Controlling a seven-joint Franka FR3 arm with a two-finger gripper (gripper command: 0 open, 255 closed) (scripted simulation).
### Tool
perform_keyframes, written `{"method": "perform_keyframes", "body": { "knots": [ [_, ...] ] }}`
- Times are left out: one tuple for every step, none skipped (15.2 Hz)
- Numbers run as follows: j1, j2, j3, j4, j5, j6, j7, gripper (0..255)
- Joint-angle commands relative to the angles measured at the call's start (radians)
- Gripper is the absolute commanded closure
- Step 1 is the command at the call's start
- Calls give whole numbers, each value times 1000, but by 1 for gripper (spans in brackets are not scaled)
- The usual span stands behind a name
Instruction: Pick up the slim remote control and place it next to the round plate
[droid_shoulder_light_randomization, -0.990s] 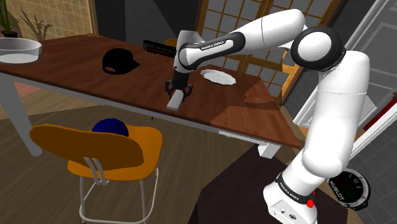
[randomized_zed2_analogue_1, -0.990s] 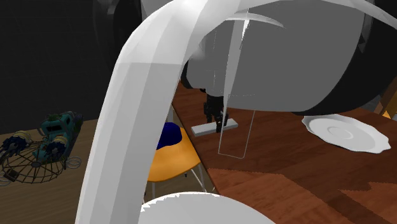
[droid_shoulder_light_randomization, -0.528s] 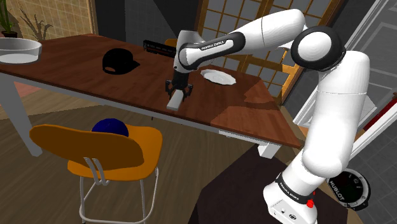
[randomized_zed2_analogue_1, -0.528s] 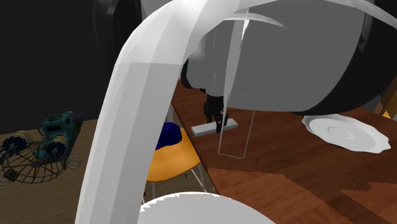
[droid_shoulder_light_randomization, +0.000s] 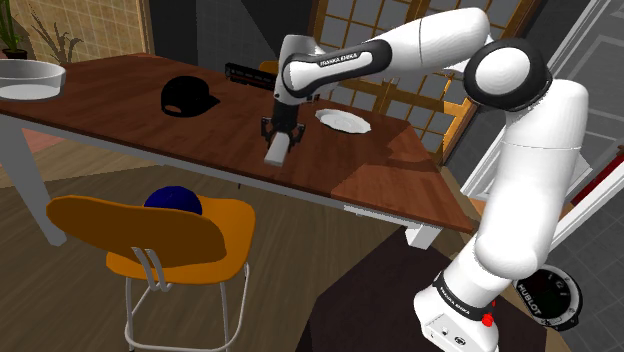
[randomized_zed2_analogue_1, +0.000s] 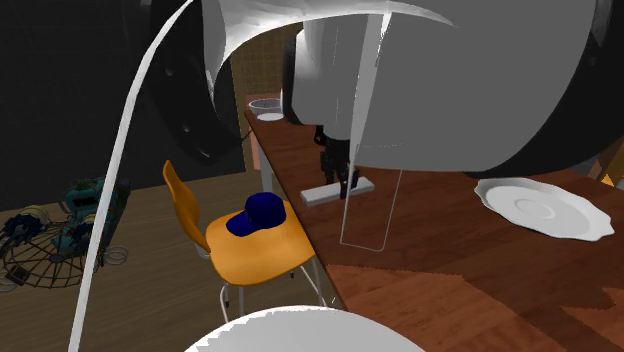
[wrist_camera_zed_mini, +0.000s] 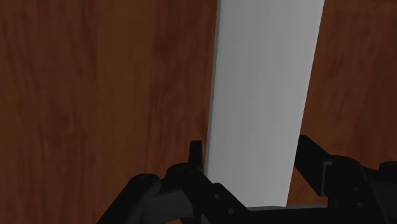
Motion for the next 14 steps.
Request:
{"method": "perform_keyframes", "body": {
  "knots": [
    [-1,-10,1,15,3,-25,-2,255],
    [-1,-14,2,22,5,-36,-3,255],
    [-1,-18,2,30,6,-48,-4,255],
    [-1,-22,3,38,7,-60,-4,255],
    [-2,-26,3,46,8,-72,-5,255],
    [-2,-30,4,55,10,-84,-6,255],
    [-2,-33,4,64,11,-96,-6,255],
    [-2,-36,5,73,12,-108,-7,255],
    [-2,-40,5,82,13,-120,-7,255],
    [-2,-42,6,92,14,-133,-8,255],
    [-2,-44,6,99,14,-143,-8,255],
    [-18,-61,0,76,21,-136,-30,255],
    [-34,-77,-5,55,26,-129,-53,255],
    [-50,-92,-12,34,32,-123,-75,255]
  ]
}}
